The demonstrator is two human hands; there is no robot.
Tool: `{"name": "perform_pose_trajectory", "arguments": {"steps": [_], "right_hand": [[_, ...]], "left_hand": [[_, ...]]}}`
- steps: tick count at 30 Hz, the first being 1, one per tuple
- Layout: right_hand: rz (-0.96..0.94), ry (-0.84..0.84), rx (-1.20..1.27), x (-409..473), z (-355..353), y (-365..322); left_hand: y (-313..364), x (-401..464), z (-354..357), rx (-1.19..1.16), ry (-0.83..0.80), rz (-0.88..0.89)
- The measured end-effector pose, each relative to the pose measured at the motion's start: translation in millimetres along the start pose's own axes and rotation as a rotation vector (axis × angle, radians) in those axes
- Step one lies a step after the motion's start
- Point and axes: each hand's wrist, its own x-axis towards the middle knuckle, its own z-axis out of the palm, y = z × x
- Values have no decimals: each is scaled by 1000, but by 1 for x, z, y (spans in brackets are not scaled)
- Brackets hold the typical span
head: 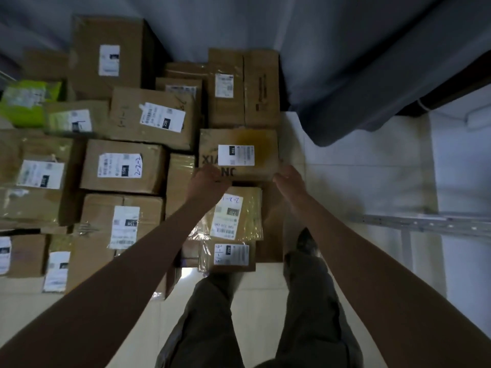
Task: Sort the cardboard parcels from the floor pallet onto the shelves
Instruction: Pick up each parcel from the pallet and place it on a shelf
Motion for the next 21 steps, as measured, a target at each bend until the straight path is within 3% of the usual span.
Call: {"name": "perform_pose_trajectory", "arguments": {"steps": [7, 10, 15, 18, 21], "right_hand": [[116, -47, -12, 103, -18, -5], [245, -86, -17, 169, -22, 2], [415, -305, 53, 251, -18, 21], [475, -414, 84, 260, 4, 33], [471, -414, 128, 251, 22, 39]], "left_hand": [[52, 101, 34, 142, -155, 166], [63, 163, 58, 236, -189, 152], [57, 250, 104, 458, -240, 138], [38, 269, 120, 625, -249, 125], [27, 272, 121, 654, -212, 59]]}}
